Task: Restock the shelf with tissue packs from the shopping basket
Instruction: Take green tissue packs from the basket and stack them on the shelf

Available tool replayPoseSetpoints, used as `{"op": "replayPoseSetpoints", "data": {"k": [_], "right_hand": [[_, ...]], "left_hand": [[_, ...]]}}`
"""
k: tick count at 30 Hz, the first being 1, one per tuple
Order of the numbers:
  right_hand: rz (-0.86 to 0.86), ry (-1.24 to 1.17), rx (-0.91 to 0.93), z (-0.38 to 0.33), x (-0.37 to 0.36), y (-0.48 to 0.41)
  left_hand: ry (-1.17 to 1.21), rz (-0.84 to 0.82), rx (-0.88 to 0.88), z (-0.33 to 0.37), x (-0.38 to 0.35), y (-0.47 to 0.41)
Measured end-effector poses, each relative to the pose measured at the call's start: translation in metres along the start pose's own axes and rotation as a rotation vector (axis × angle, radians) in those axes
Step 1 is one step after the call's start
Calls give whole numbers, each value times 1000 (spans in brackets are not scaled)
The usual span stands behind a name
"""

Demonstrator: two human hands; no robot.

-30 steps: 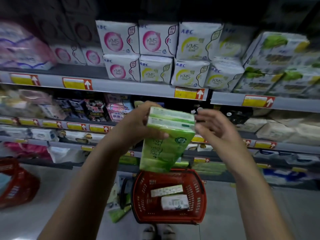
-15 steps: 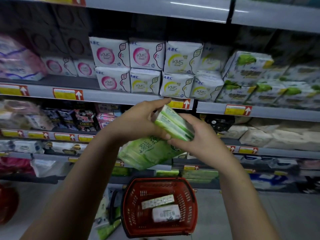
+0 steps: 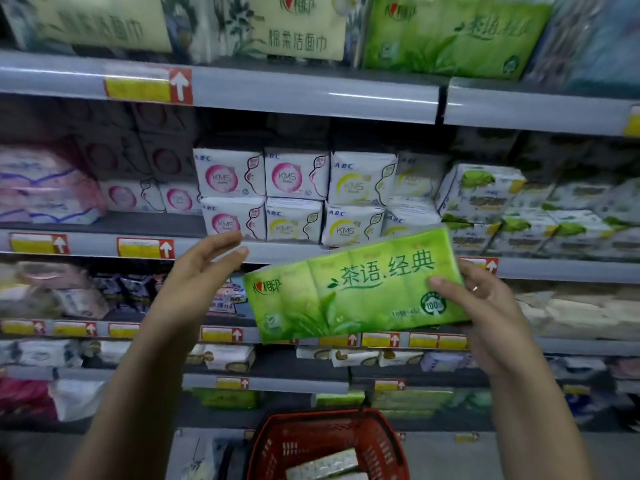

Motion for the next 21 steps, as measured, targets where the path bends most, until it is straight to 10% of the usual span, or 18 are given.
{"op": "replayPoseSetpoints", "data": {"k": [21], "right_hand": [[278, -516, -43, -48, 11, 11]], "left_hand": [[390, -49, -119, 43, -19, -21]]}}
Point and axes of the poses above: each hand's wrist, its own y-axis away from the middle knuckle, its own x-axis out of the back of the hand, z = x × y, the point moved 6 cm from there along -y, towards the middle knuckle, and after that the axes turned 6 degrees about x, right-handed, at the moved point
